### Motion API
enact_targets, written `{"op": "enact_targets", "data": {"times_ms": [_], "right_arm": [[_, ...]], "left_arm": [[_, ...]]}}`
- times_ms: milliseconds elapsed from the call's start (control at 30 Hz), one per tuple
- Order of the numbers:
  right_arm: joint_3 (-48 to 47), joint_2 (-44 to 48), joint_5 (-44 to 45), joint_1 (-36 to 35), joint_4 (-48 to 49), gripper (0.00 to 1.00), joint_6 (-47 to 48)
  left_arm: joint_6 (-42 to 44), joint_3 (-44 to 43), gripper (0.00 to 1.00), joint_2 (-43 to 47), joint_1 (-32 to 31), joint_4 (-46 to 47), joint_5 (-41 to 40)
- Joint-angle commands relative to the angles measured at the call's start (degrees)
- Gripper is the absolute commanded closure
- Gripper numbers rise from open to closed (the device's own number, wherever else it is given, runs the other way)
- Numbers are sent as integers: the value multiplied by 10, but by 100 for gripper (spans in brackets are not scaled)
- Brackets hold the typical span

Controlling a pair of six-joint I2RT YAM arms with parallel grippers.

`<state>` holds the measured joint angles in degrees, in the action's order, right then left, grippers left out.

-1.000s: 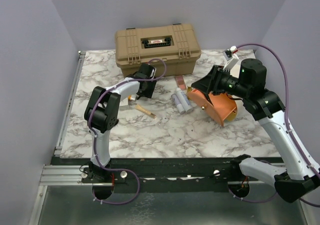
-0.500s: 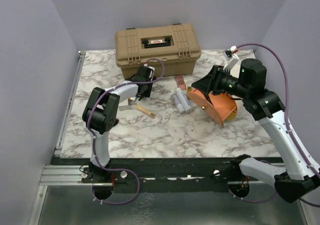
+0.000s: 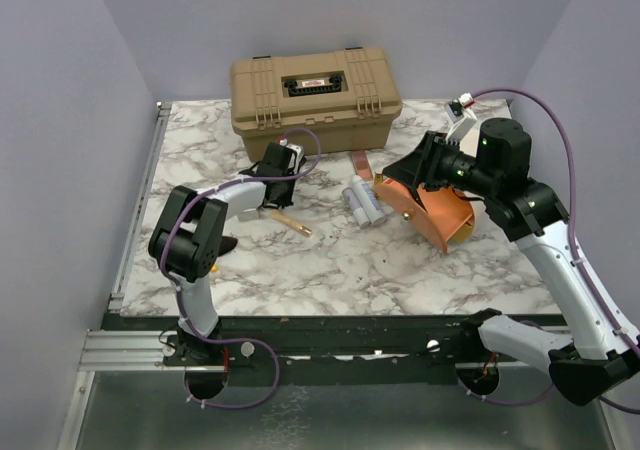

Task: Organize the makeup
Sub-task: Pick up the makeup brush from the center of the board.

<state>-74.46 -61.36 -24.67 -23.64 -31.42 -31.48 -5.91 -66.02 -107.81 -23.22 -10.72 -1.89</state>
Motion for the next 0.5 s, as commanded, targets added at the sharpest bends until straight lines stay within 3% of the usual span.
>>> {"op": "enact_targets", "data": {"times_ms": [0,267,333,400,467], "right_arm": [[15,3,7,-3,7,52,-3],[7,-1,5,-4,-2,52,-1],[8,5,12,-3,-5,52,2],[11,9,19,-3,-6,52,3],[15,10,22,-3,-2,52,1]], "left_arm": [[-12,40,82,-9,-9,-86,29],[-25,-18,82,-58,-10,-89,16],[-32,-11,87,-57,-11,-90,3],[-33,1,100,-54,-14,-90,2],[-28,14,100,-42,-23,-89,-1]]}}
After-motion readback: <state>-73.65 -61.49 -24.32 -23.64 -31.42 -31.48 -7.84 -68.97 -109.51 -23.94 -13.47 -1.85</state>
